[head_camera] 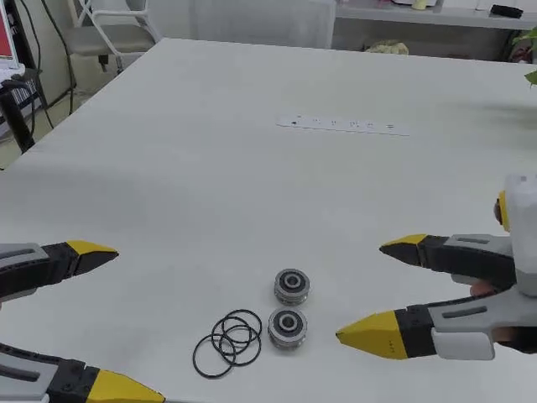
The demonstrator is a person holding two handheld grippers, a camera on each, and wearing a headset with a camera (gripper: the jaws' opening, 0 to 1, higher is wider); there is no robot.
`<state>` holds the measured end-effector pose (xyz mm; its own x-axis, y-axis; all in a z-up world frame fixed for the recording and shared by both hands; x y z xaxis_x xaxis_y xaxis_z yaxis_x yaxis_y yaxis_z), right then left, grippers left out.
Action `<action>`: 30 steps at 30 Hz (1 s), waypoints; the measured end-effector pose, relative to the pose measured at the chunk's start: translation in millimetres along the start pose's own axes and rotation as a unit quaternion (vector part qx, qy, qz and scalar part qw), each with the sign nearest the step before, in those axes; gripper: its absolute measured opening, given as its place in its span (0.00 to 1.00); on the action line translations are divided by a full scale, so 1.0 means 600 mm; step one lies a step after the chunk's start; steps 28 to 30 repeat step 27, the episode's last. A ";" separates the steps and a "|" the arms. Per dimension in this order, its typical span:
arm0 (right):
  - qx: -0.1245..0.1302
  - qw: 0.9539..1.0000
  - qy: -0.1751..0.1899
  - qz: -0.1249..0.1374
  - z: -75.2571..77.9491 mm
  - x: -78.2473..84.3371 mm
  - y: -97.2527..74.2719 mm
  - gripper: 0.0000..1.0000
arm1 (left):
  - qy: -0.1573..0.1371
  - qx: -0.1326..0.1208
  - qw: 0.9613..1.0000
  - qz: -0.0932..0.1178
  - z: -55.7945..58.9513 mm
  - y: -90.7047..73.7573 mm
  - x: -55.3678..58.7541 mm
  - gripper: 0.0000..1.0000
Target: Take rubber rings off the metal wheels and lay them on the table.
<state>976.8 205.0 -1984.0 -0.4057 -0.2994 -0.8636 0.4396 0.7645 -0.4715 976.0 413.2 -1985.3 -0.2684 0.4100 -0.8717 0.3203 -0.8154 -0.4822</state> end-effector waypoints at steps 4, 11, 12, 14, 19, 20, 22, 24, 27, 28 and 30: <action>0.012 1.000 0.003 0.010 -0.005 0.011 -0.014 0.93 | -0.006 0.002 1.000 -0.001 0.000 0.001 0.002 0.99; 0.034 0.999 0.011 0.013 -0.007 0.030 -0.024 0.99 | -0.010 0.008 1.000 0.001 0.003 0.001 0.003 0.99; 0.035 0.999 0.016 0.013 -0.009 0.034 -0.025 0.99 | -0.010 0.008 1.000 0.002 0.004 0.001 0.003 0.99; 0.038 0.999 0.022 0.008 -0.012 0.043 -0.024 0.99 | -0.009 0.009 1.000 0.003 0.005 0.001 0.002 0.99; 0.046 0.998 0.034 -0.008 -0.019 0.060 -0.023 0.99 | -0.008 0.007 1.000 -0.001 0.005 0.000 0.005 0.99; 0.048 0.998 0.034 -0.010 -0.021 0.062 -0.023 0.99 | -0.006 0.002 1.000 -0.003 0.003 0.000 0.005 0.99; 0.050 0.998 0.036 -0.012 -0.022 0.064 -0.024 0.99 | -0.004 -0.002 1.000 -0.003 0.001 -0.001 0.005 0.99; 0.055 0.998 0.039 -0.014 -0.021 0.067 -0.026 0.99 | -0.008 0.003 1.000 -0.001 0.004 0.000 0.003 0.99; 0.061 0.997 0.044 -0.016 -0.020 0.073 -0.028 0.99 | -0.001 -0.012 1.000 -0.005 -0.004 -0.002 0.004 0.99; 0.061 0.997 0.044 -0.016 -0.020 0.073 -0.028 0.99 | -0.001 -0.012 1.000 -0.005 -0.004 -0.002 0.004 0.99; 0.061 0.997 0.044 -0.016 -0.020 0.073 -0.028 0.99 | -0.001 -0.012 1.000 -0.005 -0.004 -0.002 0.004 0.99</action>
Point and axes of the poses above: the centre of the closed fingertips' face, and the gripper's own axes: y roughly forward along the fingers, z roughly to its right, x roughly out of its underside, the point moved 2 cm from there along -y, roughly backward along the fingers
